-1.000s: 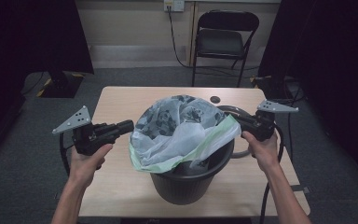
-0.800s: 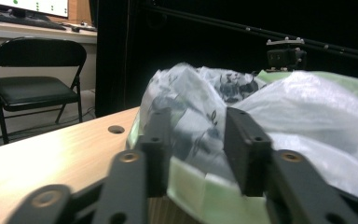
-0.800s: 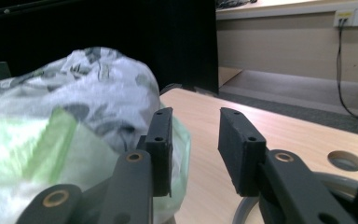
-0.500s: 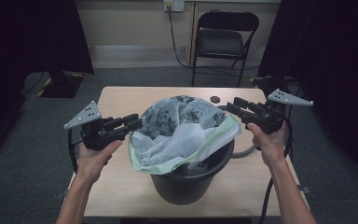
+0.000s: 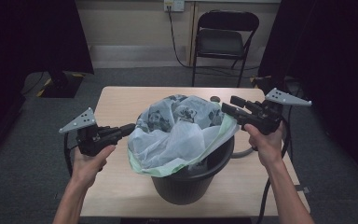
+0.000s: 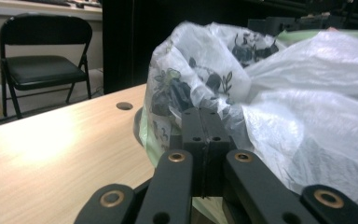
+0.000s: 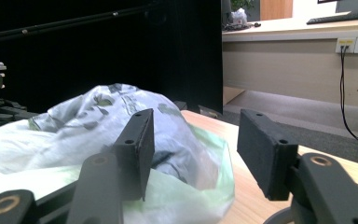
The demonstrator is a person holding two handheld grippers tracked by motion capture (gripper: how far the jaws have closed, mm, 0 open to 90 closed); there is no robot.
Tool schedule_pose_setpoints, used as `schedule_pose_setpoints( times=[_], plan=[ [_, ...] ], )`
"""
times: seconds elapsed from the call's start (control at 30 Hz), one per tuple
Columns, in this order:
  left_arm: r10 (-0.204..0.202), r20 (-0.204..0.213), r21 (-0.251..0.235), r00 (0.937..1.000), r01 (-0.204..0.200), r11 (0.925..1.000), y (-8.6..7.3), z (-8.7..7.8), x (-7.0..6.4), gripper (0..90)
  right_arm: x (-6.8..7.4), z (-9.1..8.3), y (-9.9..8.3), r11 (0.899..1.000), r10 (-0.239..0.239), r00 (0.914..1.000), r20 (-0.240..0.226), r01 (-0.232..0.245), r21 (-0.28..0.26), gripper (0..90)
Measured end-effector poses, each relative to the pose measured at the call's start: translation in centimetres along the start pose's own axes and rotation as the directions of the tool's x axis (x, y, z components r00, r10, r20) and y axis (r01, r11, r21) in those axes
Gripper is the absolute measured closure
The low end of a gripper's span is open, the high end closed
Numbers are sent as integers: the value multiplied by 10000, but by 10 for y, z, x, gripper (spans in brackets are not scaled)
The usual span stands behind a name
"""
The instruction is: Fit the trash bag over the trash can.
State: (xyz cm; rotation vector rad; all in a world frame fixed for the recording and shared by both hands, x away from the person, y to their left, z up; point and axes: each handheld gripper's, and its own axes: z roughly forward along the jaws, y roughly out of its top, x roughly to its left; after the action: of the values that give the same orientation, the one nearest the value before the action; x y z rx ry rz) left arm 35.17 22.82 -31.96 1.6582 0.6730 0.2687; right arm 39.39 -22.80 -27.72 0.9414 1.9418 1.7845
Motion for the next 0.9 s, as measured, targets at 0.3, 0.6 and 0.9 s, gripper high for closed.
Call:
schedule_pose_setpoints(
  times=[0.3, 0.6, 0.9],
  plan=[
    [-89, -195, 534, 9998, 99, 9985, -8, 7, 6, 900, -1, -1, 1, 10000, 73, 10000, -24, -73, 60, 447],
    [-184, -298, -937, 9994, 155, 9955, 24, -2, 16, 641, 0, -1, 6, 10000, -5, 10000, -21, 6, 91, 434],
    [103, 66, -820, 9999, -97, 9966, 29, 23, 10, 837, 6, -5, 11, 9998, -202, 9997, -138, 202, 38, 414]
  ],
)
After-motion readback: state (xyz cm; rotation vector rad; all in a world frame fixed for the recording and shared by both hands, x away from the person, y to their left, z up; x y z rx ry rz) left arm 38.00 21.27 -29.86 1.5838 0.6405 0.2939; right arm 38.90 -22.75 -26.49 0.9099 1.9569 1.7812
